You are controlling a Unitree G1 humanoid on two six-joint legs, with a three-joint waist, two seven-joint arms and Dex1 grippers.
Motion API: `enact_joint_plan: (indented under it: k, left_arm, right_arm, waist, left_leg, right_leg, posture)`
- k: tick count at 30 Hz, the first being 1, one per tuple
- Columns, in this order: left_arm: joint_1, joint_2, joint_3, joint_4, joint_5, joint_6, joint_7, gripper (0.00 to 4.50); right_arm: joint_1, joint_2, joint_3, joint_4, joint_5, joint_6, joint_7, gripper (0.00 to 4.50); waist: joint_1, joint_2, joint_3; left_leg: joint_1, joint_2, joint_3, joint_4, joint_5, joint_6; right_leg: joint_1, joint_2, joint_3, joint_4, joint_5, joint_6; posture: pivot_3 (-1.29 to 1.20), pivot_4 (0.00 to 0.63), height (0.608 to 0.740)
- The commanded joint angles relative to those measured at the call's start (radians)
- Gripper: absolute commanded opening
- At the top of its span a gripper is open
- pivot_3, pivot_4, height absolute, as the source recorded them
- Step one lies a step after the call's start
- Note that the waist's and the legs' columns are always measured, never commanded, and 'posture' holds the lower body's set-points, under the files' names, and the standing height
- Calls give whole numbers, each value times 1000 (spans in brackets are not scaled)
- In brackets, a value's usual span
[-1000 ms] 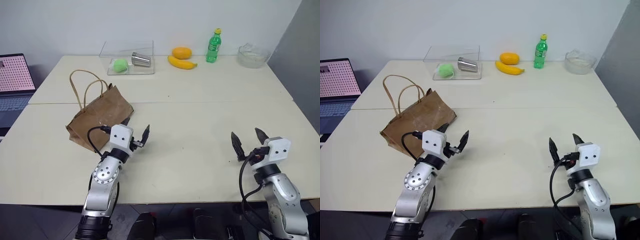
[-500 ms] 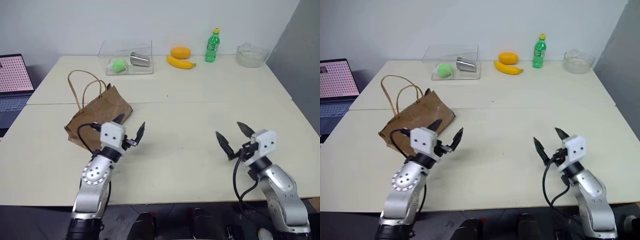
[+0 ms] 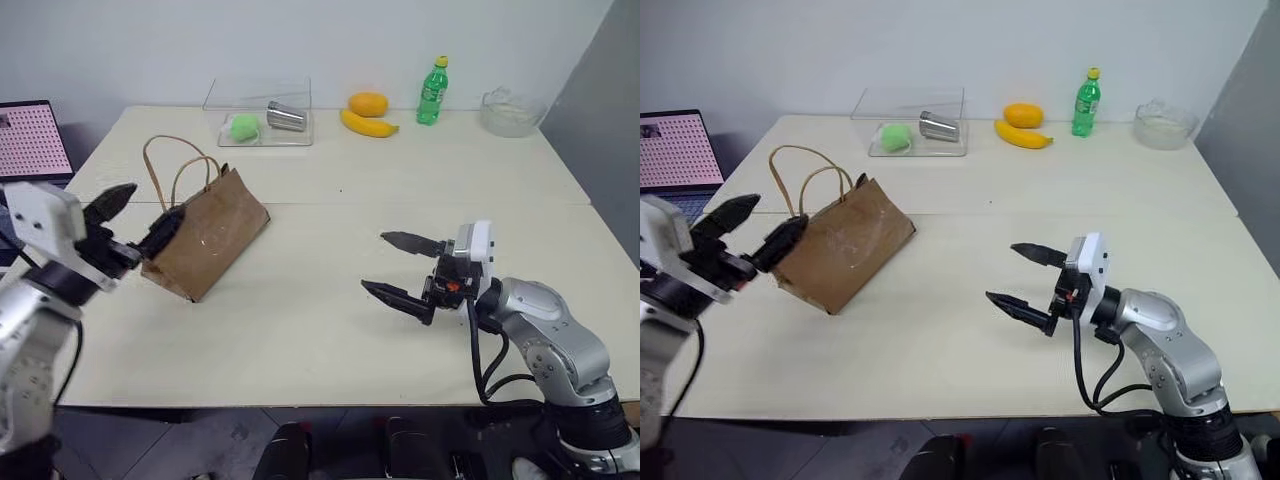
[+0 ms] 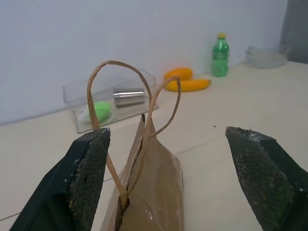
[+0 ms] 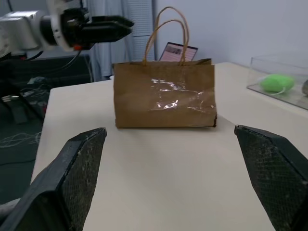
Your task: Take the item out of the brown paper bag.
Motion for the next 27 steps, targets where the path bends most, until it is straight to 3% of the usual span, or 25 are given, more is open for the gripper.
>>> enact_joint_plan:
  k: [1, 14, 27]
  left_arm:
    - [-37, 70, 23, 95, -39, 61, -81, 4025]
    - [-342, 91, -205, 442, 152, -42, -212, 4025]
    - [-612, 98, -305, 648, 237, -73, -315, 4025]
  right_arm:
    - [-27, -9, -3, -16, 13, -23, 41, 4500]
    - [-25, -49, -22, -127, 29, 29, 23, 4500]
    - [-54, -86, -45, -145, 72, 83, 5, 4500]
  waist:
    - [-1, 1, 0]
    - [0, 0, 1]
    - [-1, 0, 1]
  left_leg:
    - [0, 0, 0, 0, 0, 0]
    - [-2, 0, 0, -2, 0, 0]
    - [-3, 0, 0, -2, 0, 0]
  right_leg:
    - [0, 0, 0, 0, 0, 0]
    - [-1, 0, 0, -5, 0, 0]
    - [-1, 0, -1, -6, 1, 0]
  posture:
    - [0, 150, 740]
    - [0, 150, 740]
    - [0, 150, 740]
